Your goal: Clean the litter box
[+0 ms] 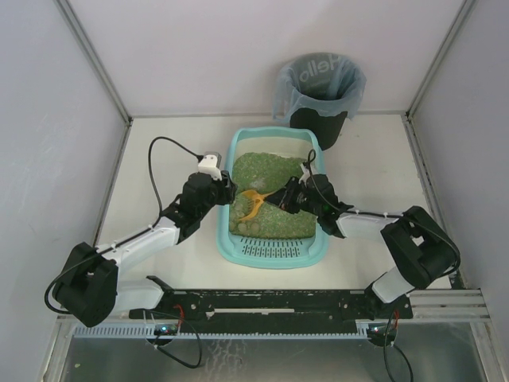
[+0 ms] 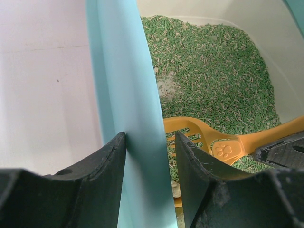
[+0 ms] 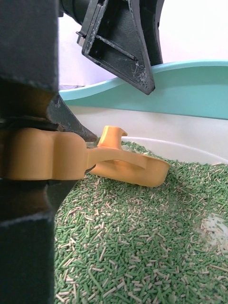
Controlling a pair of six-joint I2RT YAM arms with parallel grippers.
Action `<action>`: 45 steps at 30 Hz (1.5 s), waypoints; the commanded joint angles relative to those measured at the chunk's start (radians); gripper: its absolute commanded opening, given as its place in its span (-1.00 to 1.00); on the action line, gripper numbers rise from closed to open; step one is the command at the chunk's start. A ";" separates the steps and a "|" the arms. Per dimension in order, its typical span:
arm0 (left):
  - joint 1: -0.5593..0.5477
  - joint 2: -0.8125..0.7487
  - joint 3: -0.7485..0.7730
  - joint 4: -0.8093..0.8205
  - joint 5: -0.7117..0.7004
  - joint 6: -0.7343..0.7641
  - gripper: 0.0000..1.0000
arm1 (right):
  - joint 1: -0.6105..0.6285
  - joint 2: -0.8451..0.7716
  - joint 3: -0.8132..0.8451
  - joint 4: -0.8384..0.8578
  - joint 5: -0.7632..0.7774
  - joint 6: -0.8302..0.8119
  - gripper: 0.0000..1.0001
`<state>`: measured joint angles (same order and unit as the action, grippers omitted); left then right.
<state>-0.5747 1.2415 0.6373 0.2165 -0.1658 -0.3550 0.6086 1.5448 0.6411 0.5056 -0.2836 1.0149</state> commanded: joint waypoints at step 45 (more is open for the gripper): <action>-0.016 -0.016 0.030 0.022 0.046 -0.006 -0.03 | -0.470 -0.627 -0.366 0.138 -0.235 0.167 -1.00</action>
<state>-0.5747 1.2411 0.6373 0.2165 -0.1665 -0.3550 0.1841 0.9623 0.2844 0.5751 -0.5095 1.1244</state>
